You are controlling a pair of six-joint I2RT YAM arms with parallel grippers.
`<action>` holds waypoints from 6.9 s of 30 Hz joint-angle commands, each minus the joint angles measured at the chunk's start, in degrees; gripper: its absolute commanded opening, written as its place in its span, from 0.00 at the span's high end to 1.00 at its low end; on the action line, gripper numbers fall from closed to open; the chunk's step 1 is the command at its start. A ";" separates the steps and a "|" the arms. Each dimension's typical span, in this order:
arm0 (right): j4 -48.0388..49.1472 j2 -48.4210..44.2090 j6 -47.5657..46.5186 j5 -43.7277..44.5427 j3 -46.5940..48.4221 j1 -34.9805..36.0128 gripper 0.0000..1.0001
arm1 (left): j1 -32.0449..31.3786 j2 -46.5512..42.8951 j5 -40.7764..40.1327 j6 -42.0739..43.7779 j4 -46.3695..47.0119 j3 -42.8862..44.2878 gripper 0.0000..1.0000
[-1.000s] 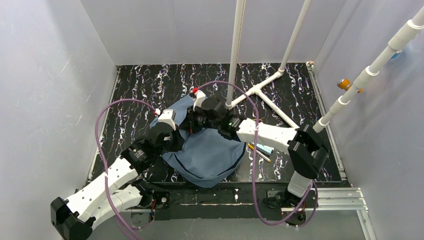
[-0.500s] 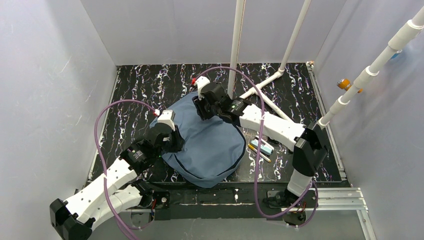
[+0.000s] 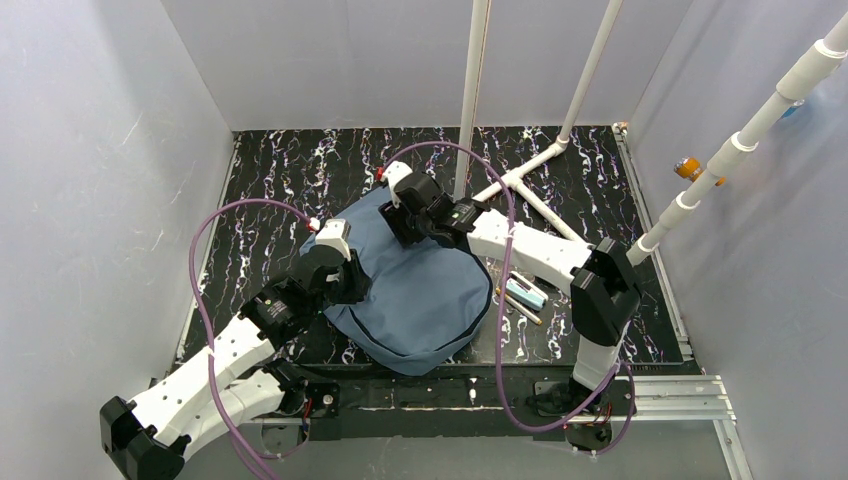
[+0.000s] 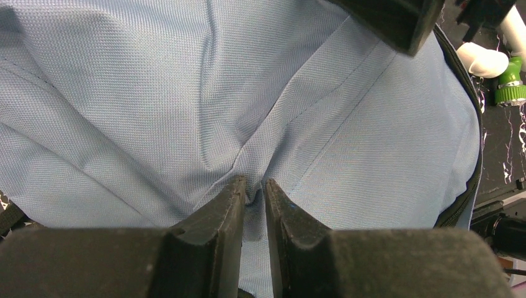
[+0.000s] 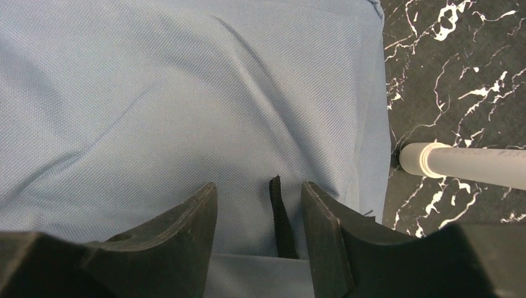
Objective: Pack the student bag
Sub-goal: Unzip the student bag at the center of the board, then adjust the student bag at the center of the board, then pick up the stationery from the center of the board.
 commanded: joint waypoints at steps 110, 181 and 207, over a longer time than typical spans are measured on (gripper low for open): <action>8.68 -14.92 16.19 -24.67 -9.89 -1.14 0.37 | -0.36 -8.82 -12.33 7.00 -6.59 0.94 0.56; -13.95 -43.34 35.04 2.31 -49.66 -22.57 0.02 | 28.29 5.89 25.43 13.45 -5.41 16.34 0.02; -9.20 -33.75 33.68 3.99 -51.71 -10.98 0.45 | 28.29 15.14 28.50 5.92 -4.93 22.21 0.13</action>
